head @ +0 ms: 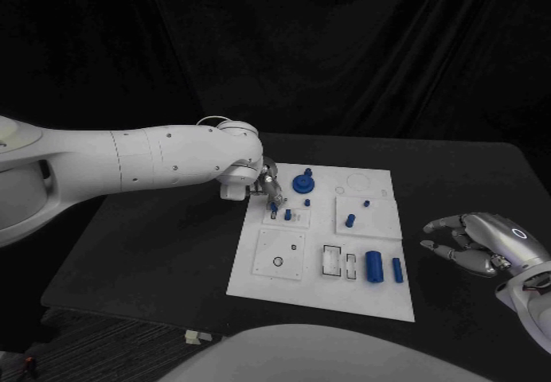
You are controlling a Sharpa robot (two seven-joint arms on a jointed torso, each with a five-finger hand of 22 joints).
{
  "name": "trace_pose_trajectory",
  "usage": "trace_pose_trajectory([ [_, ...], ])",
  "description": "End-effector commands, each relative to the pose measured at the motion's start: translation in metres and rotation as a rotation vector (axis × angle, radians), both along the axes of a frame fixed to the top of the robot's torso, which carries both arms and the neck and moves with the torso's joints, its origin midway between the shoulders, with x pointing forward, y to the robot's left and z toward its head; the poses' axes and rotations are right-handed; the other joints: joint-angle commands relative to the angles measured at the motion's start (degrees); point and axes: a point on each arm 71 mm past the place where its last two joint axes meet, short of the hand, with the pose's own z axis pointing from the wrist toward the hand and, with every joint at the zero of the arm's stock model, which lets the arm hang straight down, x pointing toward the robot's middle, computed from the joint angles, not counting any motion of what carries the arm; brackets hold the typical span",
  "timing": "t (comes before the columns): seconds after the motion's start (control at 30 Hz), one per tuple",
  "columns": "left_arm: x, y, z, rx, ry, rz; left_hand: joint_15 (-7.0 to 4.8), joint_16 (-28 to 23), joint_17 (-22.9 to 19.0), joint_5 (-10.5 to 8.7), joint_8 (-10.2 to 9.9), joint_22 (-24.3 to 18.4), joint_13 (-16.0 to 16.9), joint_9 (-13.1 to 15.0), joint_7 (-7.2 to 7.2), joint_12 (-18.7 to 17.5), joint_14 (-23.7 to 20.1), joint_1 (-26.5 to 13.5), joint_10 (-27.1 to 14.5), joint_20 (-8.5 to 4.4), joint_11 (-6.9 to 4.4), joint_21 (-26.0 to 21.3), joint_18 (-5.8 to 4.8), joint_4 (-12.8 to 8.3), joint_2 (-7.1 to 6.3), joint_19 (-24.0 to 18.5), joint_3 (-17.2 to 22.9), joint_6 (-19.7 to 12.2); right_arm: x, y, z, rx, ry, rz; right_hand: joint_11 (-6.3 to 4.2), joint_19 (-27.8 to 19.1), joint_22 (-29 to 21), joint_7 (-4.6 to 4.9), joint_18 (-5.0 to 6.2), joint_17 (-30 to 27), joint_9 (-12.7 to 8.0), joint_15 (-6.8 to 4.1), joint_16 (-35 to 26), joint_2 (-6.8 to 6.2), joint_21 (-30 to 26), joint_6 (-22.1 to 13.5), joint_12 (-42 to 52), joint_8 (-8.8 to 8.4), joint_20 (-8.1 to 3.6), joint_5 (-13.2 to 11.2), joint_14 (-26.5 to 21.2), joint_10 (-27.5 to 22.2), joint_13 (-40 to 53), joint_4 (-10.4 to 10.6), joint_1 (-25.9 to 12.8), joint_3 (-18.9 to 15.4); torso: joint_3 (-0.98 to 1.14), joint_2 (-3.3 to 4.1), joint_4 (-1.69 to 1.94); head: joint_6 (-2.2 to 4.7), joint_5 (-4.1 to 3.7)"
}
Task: Assemble the parts on the task board
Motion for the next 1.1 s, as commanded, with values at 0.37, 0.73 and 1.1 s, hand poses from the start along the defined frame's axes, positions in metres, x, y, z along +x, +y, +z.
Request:
trace_pose_trajectory([
  [0.37, -0.007, -0.001, -0.004, 0.025, 0.01, -0.035, -0.36, -0.3, 15.1, -0.19, 0.1, 14.4, 14.4, 0.1, -0.57, -0.4, 6.1, -0.1, 5.2, -0.35, -0.42, -0.5, -0.26, -0.2, 0.84, 4.8, 0.4, 0.0, 0.0, 0.0, -0.001, 0.0, -0.001, -0.009, -0.06, 4.3, 14.3, -0.07, 0.16, 15.1, -0.1, -0.34, 0.2, -0.14, -0.4, 0.5, 0.1, 0.0, -0.35, 0.2, 6.1, 6.0, 15.1, 0.1, 0.4, 0.2, 0.03, 0.03, 0.0, 0.01, 0.07],
  [0.73, -0.012, -0.001, -0.007, 0.024, 0.027, -0.049, -0.37, -0.3, 15.1, -0.15, 0.1, 14.4, 14.4, 0.1, -0.56, -0.5, 6.1, -0.1, 5.2, -0.35, -0.42, -0.6, -0.25, -0.1, 0.94, 4.8, 0.4, 0.0, 0.0, 0.0, -0.001, -0.003, 0.002, -0.01, -0.06, 4.3, 14.3, -0.09, 0.16, 15.1, -0.1, -0.34, 0.2, -0.15, -0.4, 0.5, 0.1, 0.0, -0.35, 0.2, 6.1, 6.0, 15.1, 0.1, 0.5, 0.2, 0.02, 0.04, -0.04, 0.01, 0.15],
  [1.1, -0.016, -0.002, -0.007, 0.02, 0.034, -0.058, -0.36, -0.3, 15.1, -0.12, 0.1, 14.3, 14.3, 0.1, -0.56, -0.6, 6.1, -0.2, 5.1, -0.35, -0.42, -0.7, -0.22, -0.1, 0.98, 4.7, 0.4, 0.0, 0.0, 0.0, -0.001, -0.004, 0.003, -0.011, -0.06, 4.3, 14.3, -0.09, 0.16, 15.1, -0.1, -0.34, 0.2, -0.15, -0.4, 0.5, 0.1, 0.0, -0.35, 0.2, 6.1, 6.0, 15.1, 0.1, 0.5, 0.2, 0.02, 0.06, -0.02, 0.01, 0.19],
])
